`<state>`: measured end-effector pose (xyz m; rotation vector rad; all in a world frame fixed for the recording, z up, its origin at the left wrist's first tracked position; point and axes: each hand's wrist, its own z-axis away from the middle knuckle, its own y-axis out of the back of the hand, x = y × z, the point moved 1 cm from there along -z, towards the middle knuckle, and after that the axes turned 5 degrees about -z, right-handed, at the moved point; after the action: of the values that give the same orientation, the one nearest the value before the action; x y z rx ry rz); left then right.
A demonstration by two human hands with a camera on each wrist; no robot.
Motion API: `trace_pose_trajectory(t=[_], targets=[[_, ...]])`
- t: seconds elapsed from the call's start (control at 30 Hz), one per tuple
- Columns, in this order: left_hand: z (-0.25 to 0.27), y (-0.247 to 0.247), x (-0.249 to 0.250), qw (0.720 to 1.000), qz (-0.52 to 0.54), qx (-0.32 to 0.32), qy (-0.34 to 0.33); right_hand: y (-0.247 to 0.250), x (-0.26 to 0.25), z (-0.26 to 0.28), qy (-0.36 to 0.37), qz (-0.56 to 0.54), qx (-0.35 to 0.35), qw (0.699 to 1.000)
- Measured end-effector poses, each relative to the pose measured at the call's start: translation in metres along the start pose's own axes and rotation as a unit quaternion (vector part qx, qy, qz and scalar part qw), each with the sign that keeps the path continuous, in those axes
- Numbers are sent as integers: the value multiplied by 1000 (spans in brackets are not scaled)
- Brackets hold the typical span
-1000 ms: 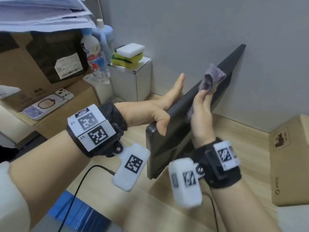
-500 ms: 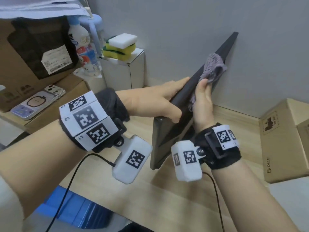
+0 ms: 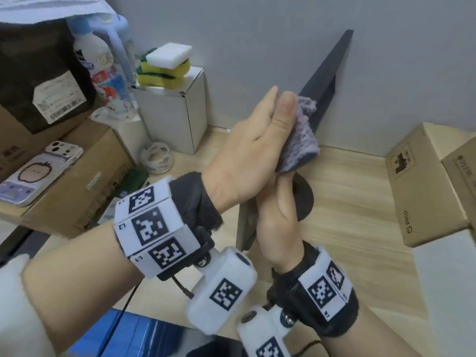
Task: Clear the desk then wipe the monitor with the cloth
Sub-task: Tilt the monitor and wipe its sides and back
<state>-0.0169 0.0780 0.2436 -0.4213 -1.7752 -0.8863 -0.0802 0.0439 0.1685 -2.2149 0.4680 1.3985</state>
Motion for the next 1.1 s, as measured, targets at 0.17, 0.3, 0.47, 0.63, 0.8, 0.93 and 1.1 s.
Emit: trace_pose_trajectory(t=[0.17,0.3,0.47,0.63,0.8,0.93,1.1], targets=[[-14,13,-7,996,-49,-58,-42,11,16,-20,37,126,3,991],[-27,32,-16,989,-80,-122,-36,25,36,-49,-7,187,42,981],[-46,62,-15,956,-230,-181,6,55,78,-104,-90,279,109,950],[-55,71,-10,930,-305,-198,43,109,75,-158,-101,344,172,918],[-61,58,2,895,-415,-145,73,118,68,-165,-111,358,178,910],[-68,53,3,901,-414,-90,89,87,63,-126,-53,402,139,903],[-72,48,2,915,-388,-46,95,57,61,-76,129,465,-7,876]])
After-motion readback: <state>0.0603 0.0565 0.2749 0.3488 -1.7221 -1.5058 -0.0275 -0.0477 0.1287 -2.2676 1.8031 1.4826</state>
